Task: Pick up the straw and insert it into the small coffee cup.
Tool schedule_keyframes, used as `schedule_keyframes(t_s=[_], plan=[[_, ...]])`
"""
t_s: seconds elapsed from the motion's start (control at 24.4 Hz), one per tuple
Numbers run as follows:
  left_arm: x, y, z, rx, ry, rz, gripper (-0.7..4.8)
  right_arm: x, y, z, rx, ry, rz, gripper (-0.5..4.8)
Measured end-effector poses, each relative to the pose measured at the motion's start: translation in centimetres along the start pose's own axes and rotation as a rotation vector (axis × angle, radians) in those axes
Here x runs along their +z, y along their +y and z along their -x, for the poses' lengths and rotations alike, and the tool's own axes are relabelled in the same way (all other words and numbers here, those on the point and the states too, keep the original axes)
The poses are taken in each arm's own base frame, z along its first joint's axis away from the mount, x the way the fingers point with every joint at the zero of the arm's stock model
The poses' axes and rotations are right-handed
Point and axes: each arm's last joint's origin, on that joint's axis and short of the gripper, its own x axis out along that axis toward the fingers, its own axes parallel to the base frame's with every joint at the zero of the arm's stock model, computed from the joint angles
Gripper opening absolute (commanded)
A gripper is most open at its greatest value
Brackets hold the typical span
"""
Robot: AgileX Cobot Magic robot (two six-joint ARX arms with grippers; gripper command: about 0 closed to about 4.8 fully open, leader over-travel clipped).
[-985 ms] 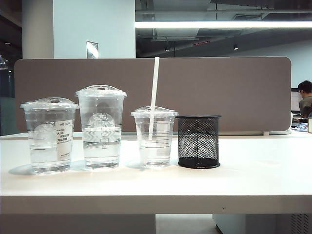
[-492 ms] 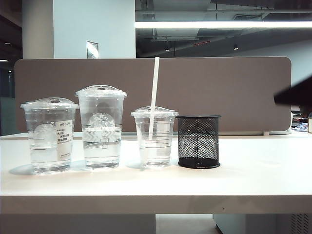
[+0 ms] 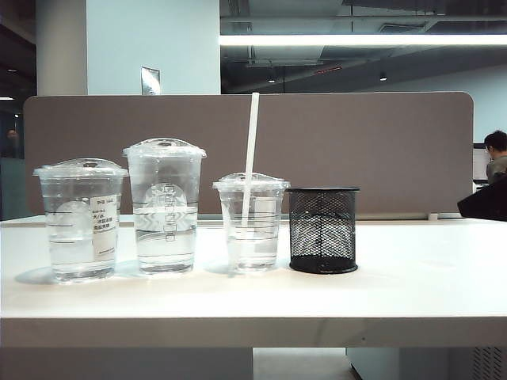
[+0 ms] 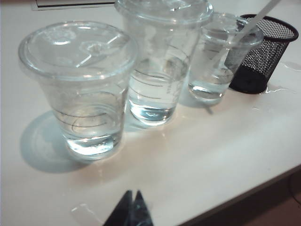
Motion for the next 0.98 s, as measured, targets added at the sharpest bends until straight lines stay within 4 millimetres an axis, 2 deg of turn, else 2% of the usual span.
schedule_keyframes(t_s=[0.16,0.33,0.49,0.74,0.86,0.98], plan=[[0.3,0.3,0.7,0.045,-0.052,-0.072,-0.04,0.0,0.0,0.0,-0.001,0.001,0.0,-0.08],[0.9,1.7,2.2,0.24,-0.158,-0.121,-0.04,0.0,0.0,0.0,-0.001,0.001,0.0,-0.08],[1.2,1.9,3.1,0.304,-0.225,-0.135,-0.04,0.0,0.0,0.0,-0.001,0.0,0.0,-0.08],[-0.1,2.2,2.4,0.299,-0.185,-0.111,-0.04,0.0,0.0,0.0,-0.001,-0.005,0.0,-0.08],[-1.9,2.6,1.5,0.288,-0.155,0.047,-0.04,0.1,0.0,0.0,-0.001,-0.008,0.001,-0.08],[-2.0,2.7,1.6,0.339,-0.155,0.1,-0.04,0.1,0.0,0.0,-0.001,-0.008,0.001,-0.08]])
